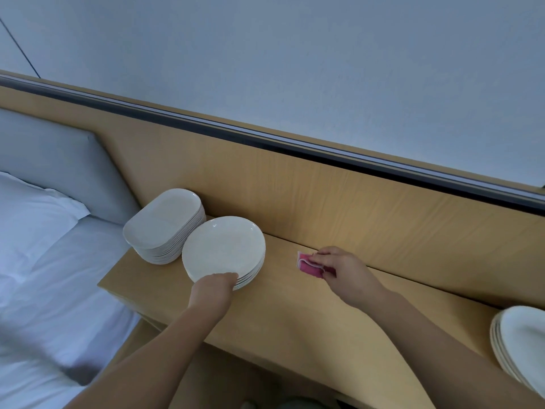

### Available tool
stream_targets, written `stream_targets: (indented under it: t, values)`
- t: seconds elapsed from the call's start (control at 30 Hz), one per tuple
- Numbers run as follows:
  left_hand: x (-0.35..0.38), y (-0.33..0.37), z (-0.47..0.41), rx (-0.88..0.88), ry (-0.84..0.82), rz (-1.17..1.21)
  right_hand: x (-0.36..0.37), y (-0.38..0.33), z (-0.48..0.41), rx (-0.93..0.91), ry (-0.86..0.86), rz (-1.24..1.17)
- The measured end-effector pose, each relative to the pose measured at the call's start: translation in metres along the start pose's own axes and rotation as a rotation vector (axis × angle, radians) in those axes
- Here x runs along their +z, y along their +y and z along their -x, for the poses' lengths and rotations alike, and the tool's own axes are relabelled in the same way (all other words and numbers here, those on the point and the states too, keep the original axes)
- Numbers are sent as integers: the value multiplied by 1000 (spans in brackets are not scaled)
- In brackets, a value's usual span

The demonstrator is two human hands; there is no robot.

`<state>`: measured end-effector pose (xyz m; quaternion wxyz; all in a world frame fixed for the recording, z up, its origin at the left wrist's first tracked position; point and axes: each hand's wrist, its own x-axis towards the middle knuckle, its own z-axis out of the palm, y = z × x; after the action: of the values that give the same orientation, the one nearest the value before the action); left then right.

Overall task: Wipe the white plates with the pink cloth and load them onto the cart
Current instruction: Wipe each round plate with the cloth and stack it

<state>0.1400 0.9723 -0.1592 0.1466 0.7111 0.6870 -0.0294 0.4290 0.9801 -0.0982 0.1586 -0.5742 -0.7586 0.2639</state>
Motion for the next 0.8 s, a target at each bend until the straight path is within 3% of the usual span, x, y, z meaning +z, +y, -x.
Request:
stream_targets:
  t: [0.23, 0.47, 0.8]
  values:
    - [-6, 30, -7, 206, 261, 142, -3, 16, 19, 83, 28, -24]
    - [1, 140, -29, 496, 155, 144, -32, 72, 88, 307, 186, -35]
    - [43, 335, -7, 781, -25, 206, -81, 150, 238, 633, 432, -57]
